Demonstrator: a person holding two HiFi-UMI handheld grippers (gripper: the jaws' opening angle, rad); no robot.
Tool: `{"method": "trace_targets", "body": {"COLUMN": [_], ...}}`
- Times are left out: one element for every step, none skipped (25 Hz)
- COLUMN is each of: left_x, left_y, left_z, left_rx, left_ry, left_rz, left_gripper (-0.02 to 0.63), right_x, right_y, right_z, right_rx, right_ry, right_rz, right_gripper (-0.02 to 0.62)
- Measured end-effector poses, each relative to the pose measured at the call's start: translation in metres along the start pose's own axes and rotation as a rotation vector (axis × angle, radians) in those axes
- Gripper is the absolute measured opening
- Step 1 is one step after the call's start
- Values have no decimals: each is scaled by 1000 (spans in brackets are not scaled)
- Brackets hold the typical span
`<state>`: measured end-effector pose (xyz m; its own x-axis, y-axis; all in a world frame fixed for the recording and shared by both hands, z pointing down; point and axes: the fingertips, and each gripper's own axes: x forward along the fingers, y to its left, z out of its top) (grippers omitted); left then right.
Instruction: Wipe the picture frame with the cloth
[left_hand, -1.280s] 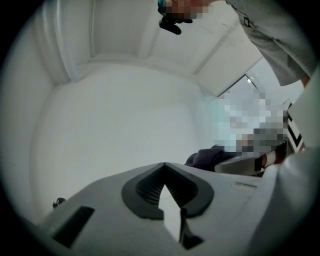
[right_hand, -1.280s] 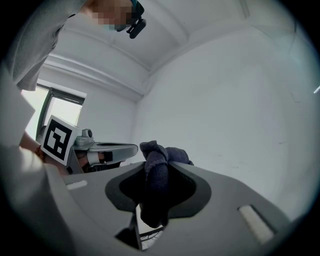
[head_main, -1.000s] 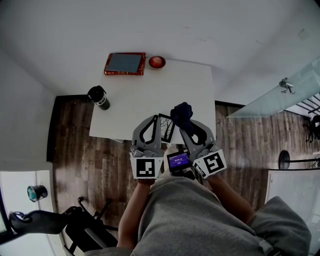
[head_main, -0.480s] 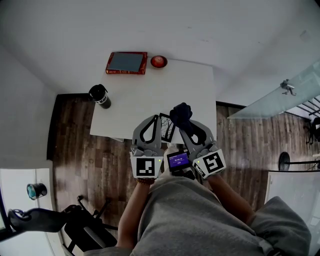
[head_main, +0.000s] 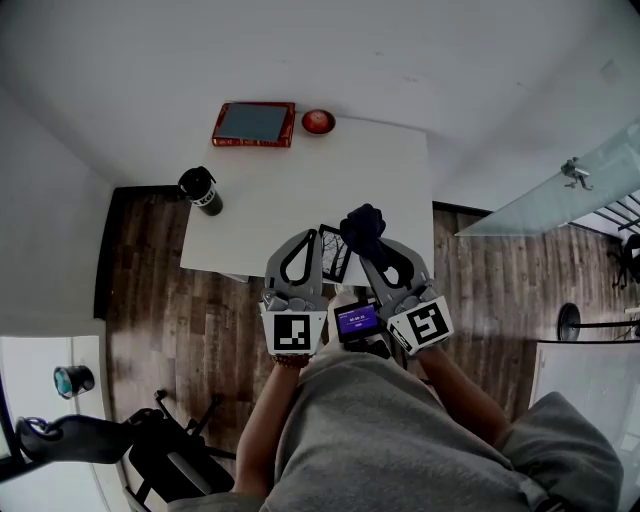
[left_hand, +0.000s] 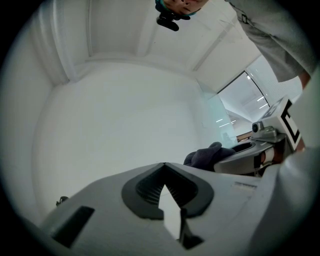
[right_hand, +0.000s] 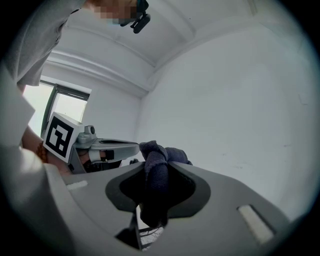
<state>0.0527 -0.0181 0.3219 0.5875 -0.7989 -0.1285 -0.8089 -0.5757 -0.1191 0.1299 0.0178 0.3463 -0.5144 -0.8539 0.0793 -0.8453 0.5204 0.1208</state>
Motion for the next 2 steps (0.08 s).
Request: {"method": "trace_targets", "body": {"left_x": [0, 0], "left_y": [0, 1], "left_z": [1, 2], "left_rx": [10, 24], "left_ry": [-6, -12], "left_rz": [-2, -4], "left_gripper": [3, 3], "right_x": [0, 0], "right_y": [0, 0], "right_z": [0, 0], "right_rx": [0, 0], "right_ry": [1, 1], "right_rz": [-1, -2], "right_gripper": [104, 104]}}
